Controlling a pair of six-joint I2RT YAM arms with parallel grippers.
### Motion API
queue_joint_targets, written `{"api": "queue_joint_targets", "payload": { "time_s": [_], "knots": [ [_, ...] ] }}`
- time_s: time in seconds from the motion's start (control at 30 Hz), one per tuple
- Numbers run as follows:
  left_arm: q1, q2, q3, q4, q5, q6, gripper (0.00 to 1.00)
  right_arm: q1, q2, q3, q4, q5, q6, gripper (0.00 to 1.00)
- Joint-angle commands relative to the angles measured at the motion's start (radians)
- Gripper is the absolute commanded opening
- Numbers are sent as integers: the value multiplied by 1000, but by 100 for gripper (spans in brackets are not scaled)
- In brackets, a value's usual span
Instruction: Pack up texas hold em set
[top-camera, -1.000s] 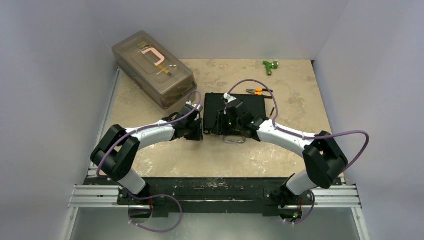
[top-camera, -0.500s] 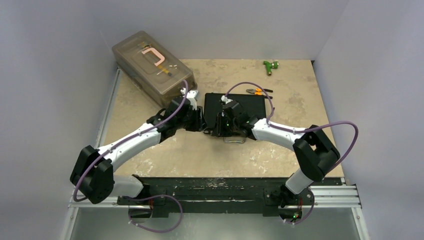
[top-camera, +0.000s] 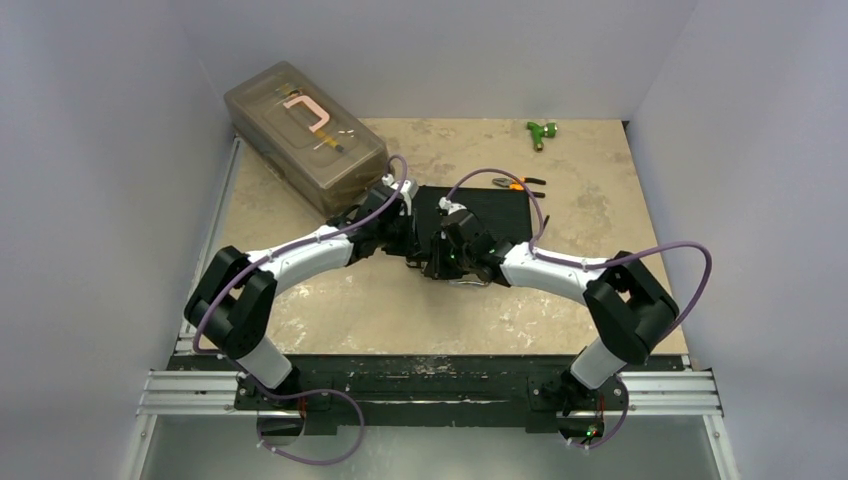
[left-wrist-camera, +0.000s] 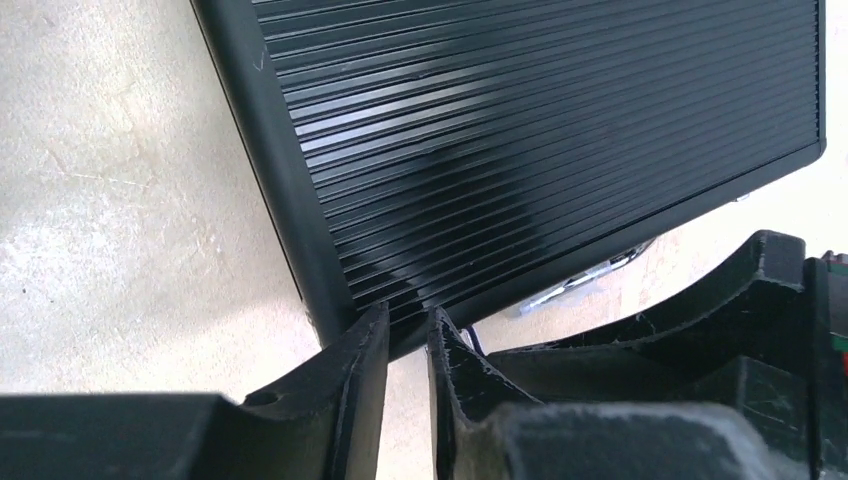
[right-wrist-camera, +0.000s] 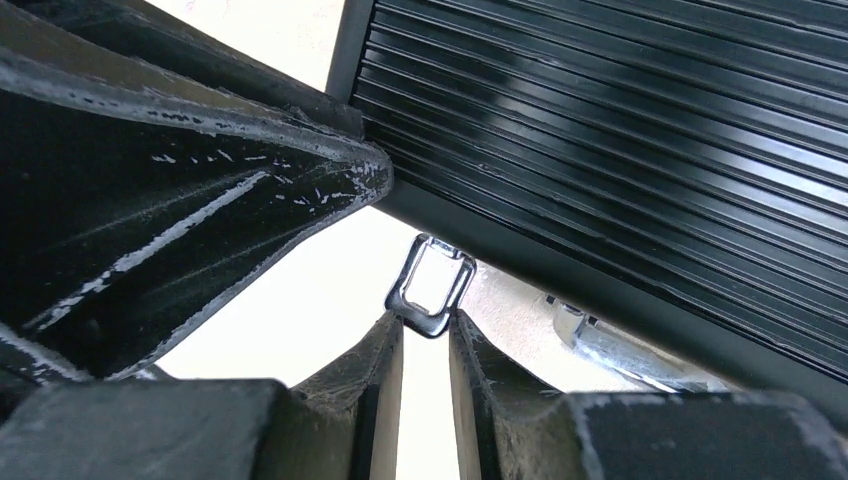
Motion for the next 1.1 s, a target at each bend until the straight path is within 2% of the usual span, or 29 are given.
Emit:
{"api": "queue_joint_targets", "payload": {
  "time_s": [0.0,0.2,0.43,0.63,0.83,1.07],
  "knots": [
    [4,-3,-90,65,-35,-12,19,43,12,-48,108,83,-33,20],
    [3,-1,-162,102,-40,-42,18,101,44,-117,211,262,-122,19],
    [4,2,-165,96,-44,-41,18,132,42,-139,222,398,-164,20],
    [5,5,-162,93,-39,-39,19,143,-43,-187,255,362,-176,21],
    [5,1,-166,91,-41,-36,19,152,-125,-229,302,306,-106,19],
    [6,0,-161,81,-35,-38,19,153,-24,-154,313,308,-98,9]
  ]
}}
